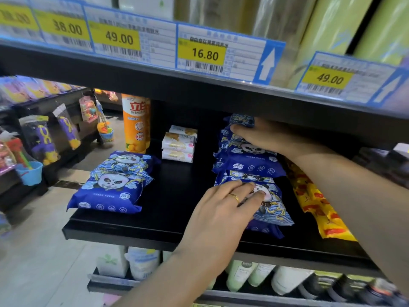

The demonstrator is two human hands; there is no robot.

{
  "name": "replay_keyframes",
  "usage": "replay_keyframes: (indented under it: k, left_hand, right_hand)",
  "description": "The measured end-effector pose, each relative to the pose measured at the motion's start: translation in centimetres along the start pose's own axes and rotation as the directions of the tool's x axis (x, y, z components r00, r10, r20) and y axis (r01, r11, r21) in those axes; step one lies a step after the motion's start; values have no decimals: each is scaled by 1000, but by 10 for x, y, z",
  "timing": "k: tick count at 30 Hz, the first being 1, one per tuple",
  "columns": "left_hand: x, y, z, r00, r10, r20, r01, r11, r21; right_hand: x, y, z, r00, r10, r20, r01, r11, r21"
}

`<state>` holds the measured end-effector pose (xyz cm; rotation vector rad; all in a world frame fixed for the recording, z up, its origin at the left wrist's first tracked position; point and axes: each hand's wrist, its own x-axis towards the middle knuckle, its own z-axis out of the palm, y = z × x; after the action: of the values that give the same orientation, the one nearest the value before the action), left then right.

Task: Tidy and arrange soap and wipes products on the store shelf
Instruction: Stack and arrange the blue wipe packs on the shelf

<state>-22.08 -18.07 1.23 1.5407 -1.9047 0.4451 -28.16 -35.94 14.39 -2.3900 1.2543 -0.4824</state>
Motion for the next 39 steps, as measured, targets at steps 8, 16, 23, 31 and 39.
replay_keyframes:
  k: [8, 16, 23, 31, 39]
  left_hand:
    - [17, -4, 1, 999, -30, 33, 32, 997, -72]
    - [5, -6, -7, 999, -3, 51, 6, 999, -52]
    - [-12, -13, -23, 999, -32, 29, 32, 999, -16]
    - [-72, -63, -73, 994, -95, -59, 99, 993, 69]
    - [-106, -147, -117, 950, -284, 131, 220, 905, 363]
  right_hand:
    - [-3, 2, 1, 1000, -11, 23, 11, 1000, 16]
    - [5, -4, 10, 999, -38, -6, 38, 995, -94]
    - [-3, -51, 31, 976, -205, 67, 210, 974, -81]
    - [-2, -111, 96, 852, -505, 141, 518, 852, -75]
    - [22, -127, 158, 845, -364, 392, 430, 898, -94]
